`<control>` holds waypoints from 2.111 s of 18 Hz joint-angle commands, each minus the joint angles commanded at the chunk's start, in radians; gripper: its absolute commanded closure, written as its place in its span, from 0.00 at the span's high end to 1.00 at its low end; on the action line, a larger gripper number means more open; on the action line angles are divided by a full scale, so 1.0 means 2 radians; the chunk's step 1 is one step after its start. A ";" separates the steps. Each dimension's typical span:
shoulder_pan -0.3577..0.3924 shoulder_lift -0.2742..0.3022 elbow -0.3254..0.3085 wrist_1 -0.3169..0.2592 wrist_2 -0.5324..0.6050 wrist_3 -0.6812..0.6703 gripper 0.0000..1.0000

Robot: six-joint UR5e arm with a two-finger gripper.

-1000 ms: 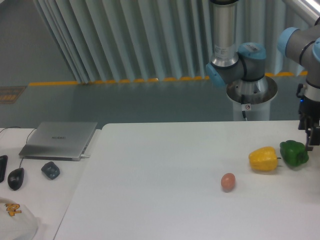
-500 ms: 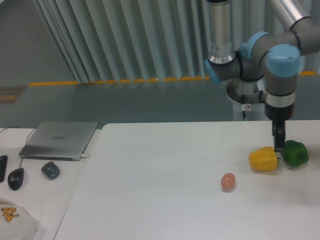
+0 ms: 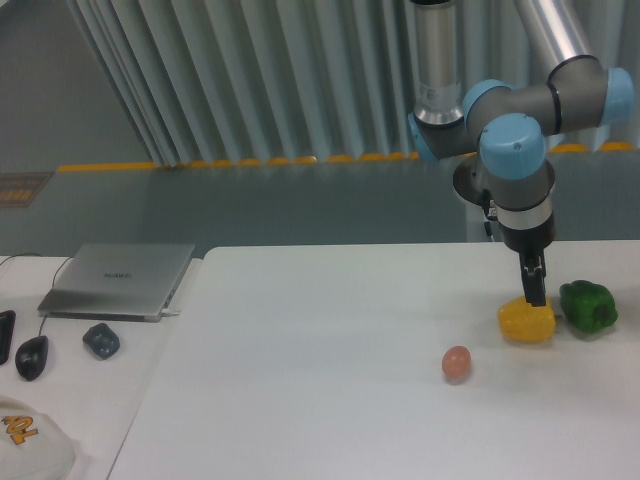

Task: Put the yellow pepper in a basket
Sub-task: 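Lower the open gripper onto the yellow pepper's top, then close the gripper around the yellow pepper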

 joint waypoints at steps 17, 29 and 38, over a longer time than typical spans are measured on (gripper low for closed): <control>-0.034 -0.047 -0.016 0.068 0.077 -0.044 1.00; -0.048 -0.051 -0.028 0.068 0.106 -0.052 1.00; -0.058 -0.064 -0.032 0.084 0.124 -0.065 1.00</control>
